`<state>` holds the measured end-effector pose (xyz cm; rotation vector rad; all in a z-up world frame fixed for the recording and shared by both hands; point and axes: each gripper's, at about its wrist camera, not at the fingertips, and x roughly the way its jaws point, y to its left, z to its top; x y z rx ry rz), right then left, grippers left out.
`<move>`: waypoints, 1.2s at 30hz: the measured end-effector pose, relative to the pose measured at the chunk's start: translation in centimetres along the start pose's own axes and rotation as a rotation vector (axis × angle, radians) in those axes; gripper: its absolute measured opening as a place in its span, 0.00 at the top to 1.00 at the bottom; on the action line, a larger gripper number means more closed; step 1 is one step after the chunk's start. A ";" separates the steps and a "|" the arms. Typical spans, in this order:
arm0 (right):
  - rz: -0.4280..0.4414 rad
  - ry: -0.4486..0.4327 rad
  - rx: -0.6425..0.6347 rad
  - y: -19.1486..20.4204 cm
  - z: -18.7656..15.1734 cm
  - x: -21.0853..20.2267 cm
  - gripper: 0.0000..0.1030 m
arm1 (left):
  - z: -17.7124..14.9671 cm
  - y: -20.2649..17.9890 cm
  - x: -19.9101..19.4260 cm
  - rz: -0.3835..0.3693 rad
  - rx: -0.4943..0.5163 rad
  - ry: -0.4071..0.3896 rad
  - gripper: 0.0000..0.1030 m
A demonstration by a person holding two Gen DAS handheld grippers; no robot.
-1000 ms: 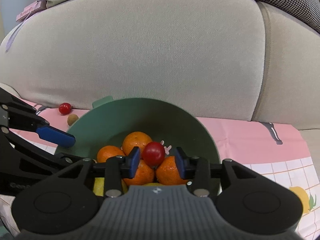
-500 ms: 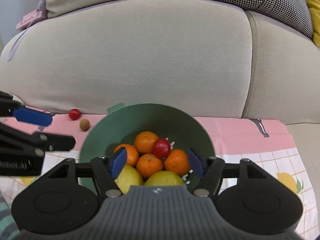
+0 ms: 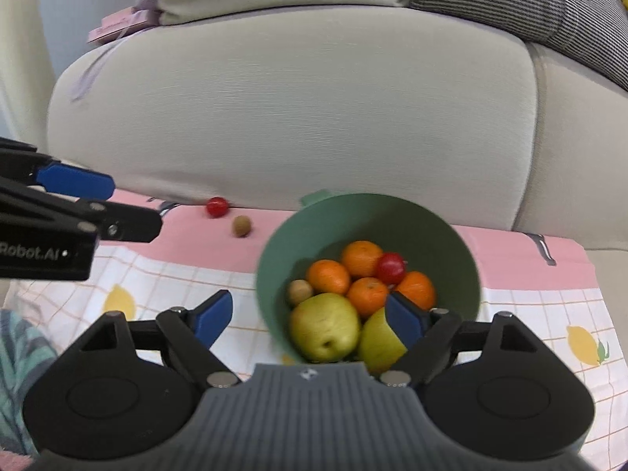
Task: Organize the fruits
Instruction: 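Grasp a cherry tomato with the left gripper while the right gripper grasps a brown fruit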
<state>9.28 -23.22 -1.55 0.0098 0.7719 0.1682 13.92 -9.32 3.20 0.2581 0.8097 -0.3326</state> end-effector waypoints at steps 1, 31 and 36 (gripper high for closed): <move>0.008 -0.002 -0.005 0.4 0.0 -0.1 0.17 | 0.0 0.3 -0.1 0.003 -0.004 -0.005 0.35; 0.088 -0.026 -0.123 7.9 3.9 6.3 0.53 | -1.4 10.6 3.3 0.003 -0.155 -0.028 0.35; 0.082 -0.010 -0.161 8.5 4.7 9.1 0.57 | -1.3 11.4 5.9 -0.005 -0.174 -0.001 0.36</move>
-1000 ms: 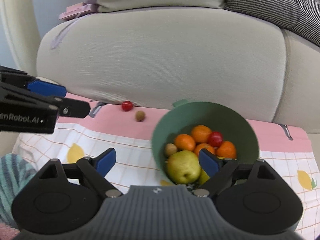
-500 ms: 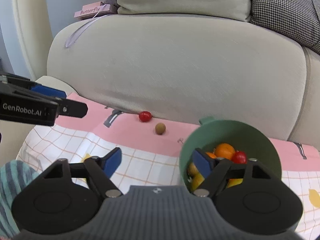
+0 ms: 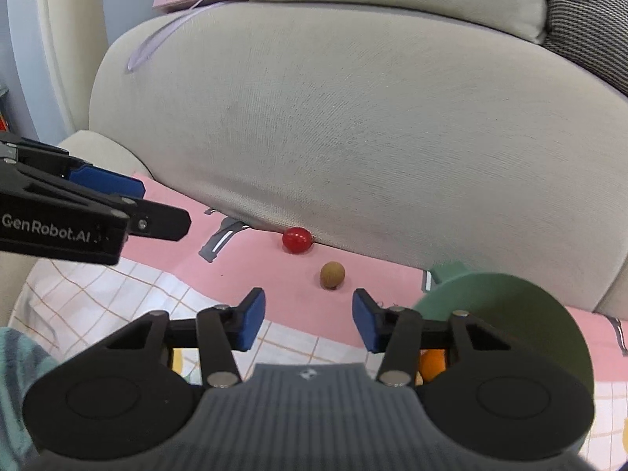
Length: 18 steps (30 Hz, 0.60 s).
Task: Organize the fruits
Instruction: 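Grasp a cherry tomato with the left gripper while the right gripper grasps a brown fruit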
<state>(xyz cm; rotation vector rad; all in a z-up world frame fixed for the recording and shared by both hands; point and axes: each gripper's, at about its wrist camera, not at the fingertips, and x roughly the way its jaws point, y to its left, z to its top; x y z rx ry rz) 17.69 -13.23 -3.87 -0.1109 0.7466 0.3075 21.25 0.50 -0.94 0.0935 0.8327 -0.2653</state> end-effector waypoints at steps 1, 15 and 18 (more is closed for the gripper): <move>-0.003 0.006 -0.007 0.0 0.2 0.6 0.58 | 0.0 0.2 0.5 -0.003 -0.005 0.005 0.36; -0.090 0.066 0.005 -0.1 1.3 8.6 0.67 | 1.3 2.6 8.1 -0.056 -0.075 0.058 0.44; -0.110 0.087 0.031 -0.2 1.2 10.1 0.67 | 1.5 2.6 9.6 -0.075 -0.084 0.071 0.47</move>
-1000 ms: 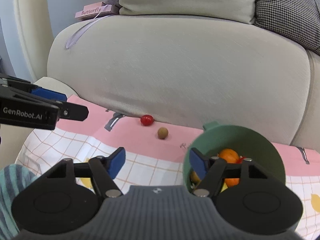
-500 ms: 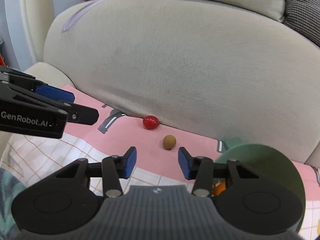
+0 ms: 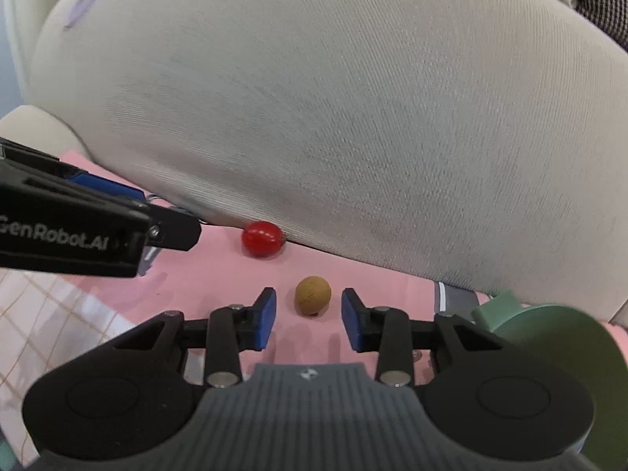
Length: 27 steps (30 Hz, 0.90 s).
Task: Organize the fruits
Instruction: 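Grasp a cherry tomato with the left gripper while the right gripper grasps a brown fruit, then lift the cherry tomato and brown fruit with both grippers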
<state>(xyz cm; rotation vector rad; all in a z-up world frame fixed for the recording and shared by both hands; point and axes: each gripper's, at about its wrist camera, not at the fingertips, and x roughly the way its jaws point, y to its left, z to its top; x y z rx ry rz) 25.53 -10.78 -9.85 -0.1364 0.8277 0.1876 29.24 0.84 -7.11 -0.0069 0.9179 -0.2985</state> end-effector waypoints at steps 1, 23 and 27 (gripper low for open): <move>-0.002 0.008 0.010 0.0 0.0 0.4 0.67 | 0.1 0.0 0.5 -0.006 -0.002 0.004 0.47; 0.013 0.071 0.163 -1.6 0.8 5.0 0.80 | 1.0 0.7 8.5 -0.050 -0.052 0.064 0.55; 0.015 0.064 0.170 -1.7 0.9 5.2 0.80 | 1.1 0.7 9.2 -0.057 -0.060 0.071 0.60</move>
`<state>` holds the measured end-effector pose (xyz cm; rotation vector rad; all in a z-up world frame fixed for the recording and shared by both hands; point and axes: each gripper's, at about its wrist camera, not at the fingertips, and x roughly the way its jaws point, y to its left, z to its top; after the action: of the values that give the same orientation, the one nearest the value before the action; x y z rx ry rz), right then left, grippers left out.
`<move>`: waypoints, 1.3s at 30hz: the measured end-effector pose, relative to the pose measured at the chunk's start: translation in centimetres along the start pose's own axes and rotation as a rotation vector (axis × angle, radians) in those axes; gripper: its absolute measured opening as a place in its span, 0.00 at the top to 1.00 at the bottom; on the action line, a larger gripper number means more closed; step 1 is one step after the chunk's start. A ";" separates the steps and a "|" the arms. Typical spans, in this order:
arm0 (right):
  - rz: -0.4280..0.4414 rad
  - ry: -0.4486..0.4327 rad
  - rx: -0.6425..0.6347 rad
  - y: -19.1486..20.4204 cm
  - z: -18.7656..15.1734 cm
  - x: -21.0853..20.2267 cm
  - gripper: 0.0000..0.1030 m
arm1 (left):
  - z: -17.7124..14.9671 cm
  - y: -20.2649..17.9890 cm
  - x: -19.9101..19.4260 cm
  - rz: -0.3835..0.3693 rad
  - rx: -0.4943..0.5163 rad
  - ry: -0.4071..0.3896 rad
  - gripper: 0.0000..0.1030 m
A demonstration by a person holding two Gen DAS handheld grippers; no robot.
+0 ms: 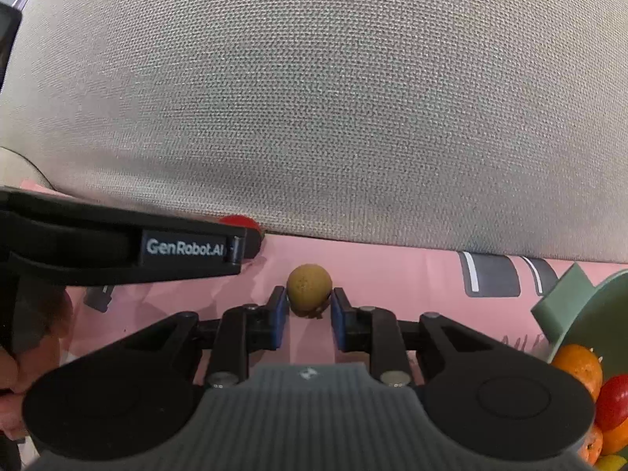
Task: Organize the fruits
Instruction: 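Lift the cherry tomato and brown fruit with both grippers, then carry the cherry tomato and brown fruit over the green colander with both grippers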
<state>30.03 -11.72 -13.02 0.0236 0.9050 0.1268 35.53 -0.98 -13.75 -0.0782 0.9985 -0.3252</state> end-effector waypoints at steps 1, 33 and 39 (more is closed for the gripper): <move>0.001 -0.001 0.001 -0.1 0.1 0.0 0.80 | 0.1 0.0 0.2 -0.005 -0.004 0.001 0.60; 0.078 -0.156 -0.043 -1.8 -4.4 -16.8 0.81 | -3.5 -7.0 -15.8 0.023 0.035 -0.124 0.65; 0.075 -0.196 -0.038 -3.6 -6.5 -20.7 0.81 | -5.3 -10.0 -18.5 0.035 0.108 -0.141 0.65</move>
<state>12.61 -17.96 -1.10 0.0335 0.7056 0.2077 19.59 -4.38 0.53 0.0142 0.8405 -0.3368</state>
